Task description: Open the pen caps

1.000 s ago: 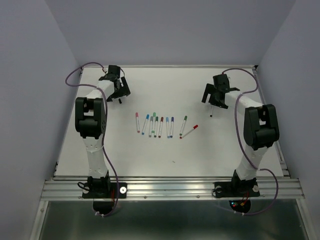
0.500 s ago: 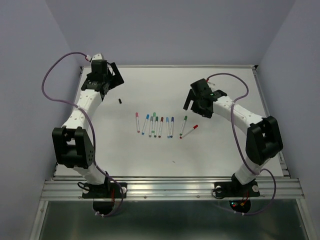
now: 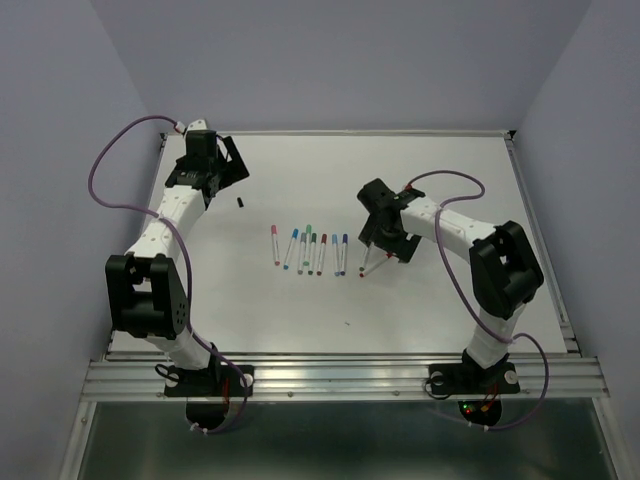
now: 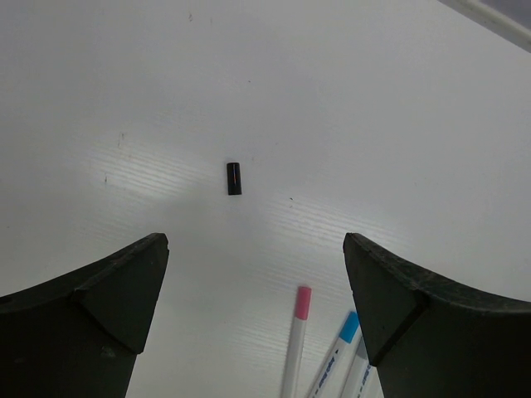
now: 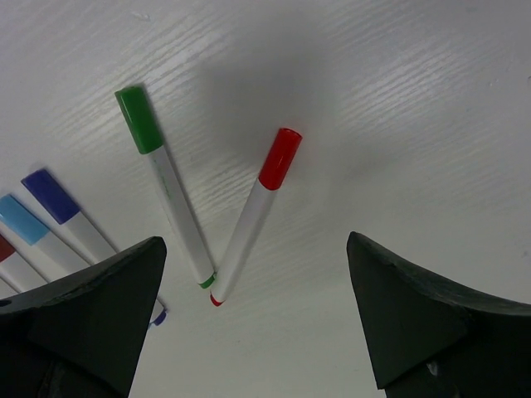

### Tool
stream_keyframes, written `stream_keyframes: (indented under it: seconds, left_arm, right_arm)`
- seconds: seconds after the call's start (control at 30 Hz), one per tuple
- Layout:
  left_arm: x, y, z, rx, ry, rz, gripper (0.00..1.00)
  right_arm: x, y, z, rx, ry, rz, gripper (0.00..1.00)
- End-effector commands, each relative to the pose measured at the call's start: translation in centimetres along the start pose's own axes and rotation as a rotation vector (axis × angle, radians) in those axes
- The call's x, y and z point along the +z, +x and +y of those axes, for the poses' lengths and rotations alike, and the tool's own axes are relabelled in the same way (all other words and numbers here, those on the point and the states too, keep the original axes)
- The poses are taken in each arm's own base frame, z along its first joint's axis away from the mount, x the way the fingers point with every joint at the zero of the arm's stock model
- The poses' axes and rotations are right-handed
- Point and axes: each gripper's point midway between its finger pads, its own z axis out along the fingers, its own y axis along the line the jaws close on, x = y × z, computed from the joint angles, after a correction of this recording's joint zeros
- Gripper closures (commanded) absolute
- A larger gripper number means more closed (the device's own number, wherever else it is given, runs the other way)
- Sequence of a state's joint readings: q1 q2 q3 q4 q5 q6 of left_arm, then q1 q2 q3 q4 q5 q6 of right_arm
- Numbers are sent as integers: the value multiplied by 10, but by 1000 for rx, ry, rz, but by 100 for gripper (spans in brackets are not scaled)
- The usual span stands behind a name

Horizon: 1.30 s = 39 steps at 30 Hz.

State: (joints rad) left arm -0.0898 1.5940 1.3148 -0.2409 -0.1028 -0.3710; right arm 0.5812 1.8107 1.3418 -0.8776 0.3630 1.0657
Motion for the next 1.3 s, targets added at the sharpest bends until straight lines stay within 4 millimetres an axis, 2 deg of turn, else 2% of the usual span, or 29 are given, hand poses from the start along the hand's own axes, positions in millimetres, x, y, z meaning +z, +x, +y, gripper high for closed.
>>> stream_keyframes:
  seconds: [0.0,0.43,0.53,0.83,0.93,0.97,1.13,1.27]
  left_arm:
    - [-12,-20,-6,-4,34,-75,1]
    - [-7,-17,-3,-4,28,-63,1]
    - [-8,-18,-1,-7,27,-67,1]
    - [-6,-16,0,-8,24,-61,1]
    - [-5,-14,3,-8,14,-59,1]
    - [-6,-15,3,-7,12,-61,1]
    - [-7,-17,6,-8,6,-69,1]
    - [-7,-17,7,-11,1,-69,1]
  right_arm:
    - [7,17,0,26,33,26,5]
    - [19,27,-16,52,89,27,21]
    - [27,33,-12,56,73,46,28]
    - [38,40,-7,60,57,62,35]
    - [42,46,-10,64,64,76,42]
    - [44,47,-11,64,66,80,48]
    - [50,57,-20,63,82,98,58]
    - [56,61,-21,54,76,101,76]
